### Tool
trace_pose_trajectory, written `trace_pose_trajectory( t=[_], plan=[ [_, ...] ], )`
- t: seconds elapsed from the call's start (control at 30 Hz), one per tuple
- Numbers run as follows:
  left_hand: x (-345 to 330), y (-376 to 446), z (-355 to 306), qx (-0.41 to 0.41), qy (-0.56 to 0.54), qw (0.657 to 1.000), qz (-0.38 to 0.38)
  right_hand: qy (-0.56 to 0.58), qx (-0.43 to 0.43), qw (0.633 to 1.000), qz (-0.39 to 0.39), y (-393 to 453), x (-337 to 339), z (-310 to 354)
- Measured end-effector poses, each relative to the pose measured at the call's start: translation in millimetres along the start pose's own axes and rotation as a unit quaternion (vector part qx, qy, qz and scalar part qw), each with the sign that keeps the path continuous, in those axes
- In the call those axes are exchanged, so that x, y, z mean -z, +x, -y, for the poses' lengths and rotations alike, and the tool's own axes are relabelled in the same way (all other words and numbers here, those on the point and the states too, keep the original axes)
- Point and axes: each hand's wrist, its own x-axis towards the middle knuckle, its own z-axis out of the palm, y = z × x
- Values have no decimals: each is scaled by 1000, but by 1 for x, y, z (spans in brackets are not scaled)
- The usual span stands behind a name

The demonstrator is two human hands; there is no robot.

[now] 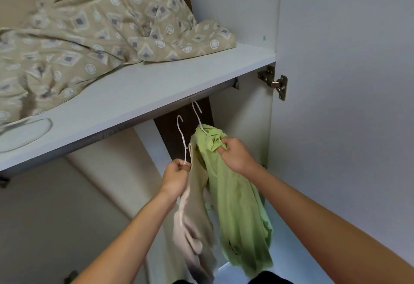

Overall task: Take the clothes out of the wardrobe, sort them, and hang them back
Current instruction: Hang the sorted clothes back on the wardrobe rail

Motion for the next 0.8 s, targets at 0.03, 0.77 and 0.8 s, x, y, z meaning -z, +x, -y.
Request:
trace_pose_trajectory(
  t=[0.03,0.77,0.8],
  plan=[
    [2,6,1,-2,6,1000,-4,-3,2,1000,-6,3,-1,-2],
    [107,58,47,-25,311,946,-89,-242,153,957,-55,-11,26,-39],
    [113,56,51,-14,317,944,-91,-249,156,955,-47,-13,29,-37]
  ],
)
